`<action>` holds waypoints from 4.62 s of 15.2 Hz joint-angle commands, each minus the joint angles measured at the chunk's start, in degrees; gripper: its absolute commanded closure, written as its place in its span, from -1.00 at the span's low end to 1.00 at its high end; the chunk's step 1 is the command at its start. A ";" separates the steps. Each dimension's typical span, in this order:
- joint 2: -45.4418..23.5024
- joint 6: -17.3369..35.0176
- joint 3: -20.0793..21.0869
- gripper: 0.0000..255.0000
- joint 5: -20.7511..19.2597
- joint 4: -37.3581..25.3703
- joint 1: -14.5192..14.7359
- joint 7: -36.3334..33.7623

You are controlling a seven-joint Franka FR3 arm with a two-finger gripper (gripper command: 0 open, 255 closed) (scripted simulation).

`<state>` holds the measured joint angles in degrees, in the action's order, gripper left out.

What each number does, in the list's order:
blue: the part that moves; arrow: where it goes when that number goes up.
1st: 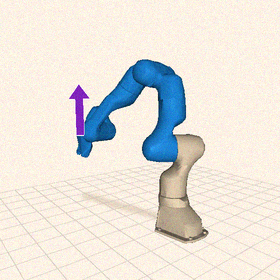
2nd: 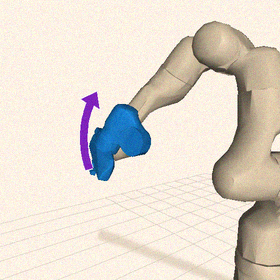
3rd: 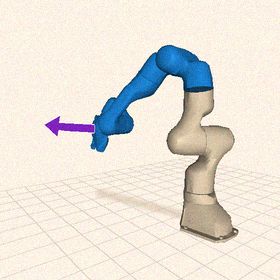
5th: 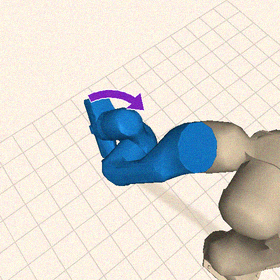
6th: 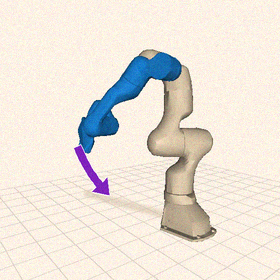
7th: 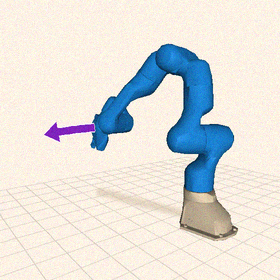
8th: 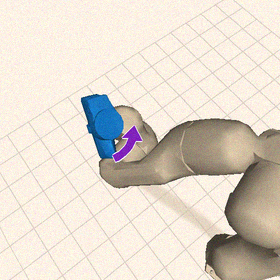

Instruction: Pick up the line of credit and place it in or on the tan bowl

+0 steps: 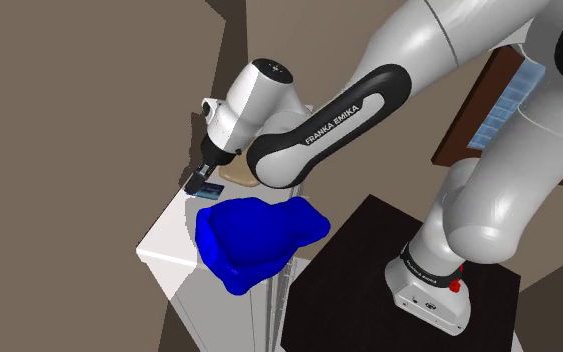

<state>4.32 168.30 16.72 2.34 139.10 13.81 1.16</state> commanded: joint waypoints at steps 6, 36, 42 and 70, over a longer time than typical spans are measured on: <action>-4.52 2.78 0.24 -1.00 -4.38 -1.65 -0.73 -3.16; 2.60 -8.43 -0.31 1.00 1.38 -6.01 0.07 1.12; 4.83 -13.22 -0.70 1.00 2.21 -8.62 0.24 1.70; 17.16 -29.70 -20.14 1.00 13.31 -9.54 -1.99 29.45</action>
<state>21.07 139.52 -2.10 15.30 129.74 12.08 28.83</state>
